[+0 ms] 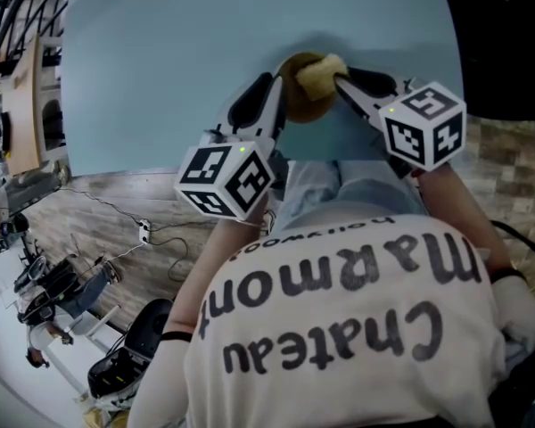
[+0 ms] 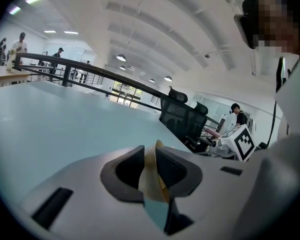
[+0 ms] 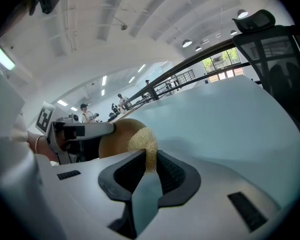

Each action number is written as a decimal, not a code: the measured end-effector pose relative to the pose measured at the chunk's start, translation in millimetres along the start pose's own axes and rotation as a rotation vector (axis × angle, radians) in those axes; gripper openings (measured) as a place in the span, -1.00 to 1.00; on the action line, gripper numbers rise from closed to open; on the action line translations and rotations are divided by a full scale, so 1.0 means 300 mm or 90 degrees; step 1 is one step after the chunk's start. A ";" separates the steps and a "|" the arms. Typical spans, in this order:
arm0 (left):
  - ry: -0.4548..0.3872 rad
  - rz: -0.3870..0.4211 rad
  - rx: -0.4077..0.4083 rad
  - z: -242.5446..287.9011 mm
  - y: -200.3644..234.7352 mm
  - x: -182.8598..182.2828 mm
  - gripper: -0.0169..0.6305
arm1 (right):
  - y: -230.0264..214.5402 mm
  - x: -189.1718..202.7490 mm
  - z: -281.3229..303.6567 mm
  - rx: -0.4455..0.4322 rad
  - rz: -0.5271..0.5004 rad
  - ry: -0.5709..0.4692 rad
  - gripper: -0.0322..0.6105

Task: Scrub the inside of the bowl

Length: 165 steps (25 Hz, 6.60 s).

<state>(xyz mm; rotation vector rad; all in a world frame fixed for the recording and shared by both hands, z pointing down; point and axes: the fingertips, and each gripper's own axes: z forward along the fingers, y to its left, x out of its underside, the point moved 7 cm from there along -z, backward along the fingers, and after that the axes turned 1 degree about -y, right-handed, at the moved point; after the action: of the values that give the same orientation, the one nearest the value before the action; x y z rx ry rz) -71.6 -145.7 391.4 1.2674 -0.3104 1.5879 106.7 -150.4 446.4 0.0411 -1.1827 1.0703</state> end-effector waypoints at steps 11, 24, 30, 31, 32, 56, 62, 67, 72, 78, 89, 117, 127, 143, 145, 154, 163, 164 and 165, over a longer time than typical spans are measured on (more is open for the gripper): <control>-0.037 -0.054 -0.009 -0.004 0.050 -0.022 -0.74 | 0.026 0.005 0.016 0.005 -0.003 0.004 -0.67; -0.075 -0.073 -0.039 -0.042 0.035 -0.045 -0.75 | 0.056 0.001 -0.003 -0.024 -0.020 -0.009 -0.67; -0.109 -0.101 -0.068 -0.092 0.014 -0.047 -0.75 | 0.094 -0.013 -0.035 -0.046 -0.038 -0.012 -0.67; -0.114 -0.101 -0.072 -0.095 0.010 -0.046 -0.75 | 0.099 -0.012 -0.040 -0.050 -0.042 -0.012 -0.67; -0.119 -0.101 -0.076 -0.098 0.006 -0.042 -0.75 | 0.102 -0.008 -0.044 -0.054 -0.046 -0.012 -0.67; -0.163 -0.141 -0.099 -0.127 0.029 -0.046 -0.76 | 0.194 0.024 -0.045 -0.111 -0.075 0.007 -0.67; -0.172 -0.161 -0.094 -0.142 -0.028 -0.004 -0.76 | 0.204 0.056 -0.103 -0.123 -0.084 0.002 -0.67; -0.171 -0.179 -0.092 -0.150 -0.033 0.015 -0.76 | 0.214 0.066 -0.106 -0.134 -0.080 0.001 -0.67; -0.165 -0.188 -0.082 -0.151 -0.013 0.022 -0.78 | 0.233 0.062 -0.073 -0.148 -0.076 0.003 -0.67; -0.155 -0.183 -0.065 -0.155 0.047 0.008 -0.78 | 0.257 0.041 0.007 -0.151 -0.077 0.018 -0.67; -0.154 -0.177 -0.048 -0.221 -0.047 0.051 -0.82 | 0.240 0.022 -0.069 -0.126 -0.092 0.019 -0.67; -0.259 -0.140 -0.089 -0.299 -0.136 0.057 -0.84 | 0.375 0.066 -0.184 -0.259 -0.103 -0.002 -0.67; -0.299 -0.134 -0.085 -0.333 -0.194 0.062 -0.84 | 0.417 0.098 -0.242 -0.250 -0.196 0.031 -0.67; -0.280 -0.115 -0.036 -0.549 -0.143 0.045 -0.88 | 0.668 0.100 -0.257 -0.201 -0.186 0.004 -0.67; -0.287 -0.123 -0.033 -0.568 -0.118 0.053 -0.88 | 0.694 0.109 -0.236 -0.197 -0.200 0.016 -0.67; -0.294 -0.151 -0.025 -0.606 -0.098 0.093 -0.88 | 0.724 0.127 -0.251 -0.189 -0.263 0.084 -0.68; -0.280 -0.165 -0.023 -0.605 -0.046 0.104 -0.87 | 0.709 0.146 -0.198 -0.154 -0.292 0.134 -0.68; -0.276 -0.166 -0.022 -0.605 -0.041 0.107 -0.87 | 0.706 0.150 -0.194 -0.150 -0.296 0.139 -0.68; -0.273 -0.168 -0.022 -0.606 -0.035 0.111 -0.87 | 0.703 0.153 -0.189 -0.144 -0.302 0.145 -0.68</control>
<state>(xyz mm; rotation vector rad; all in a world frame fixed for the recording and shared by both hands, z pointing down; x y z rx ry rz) -162.5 7.3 340.7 1.5494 -0.4153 1.0773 1.1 23.3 354.3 0.0213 -1.0131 0.5076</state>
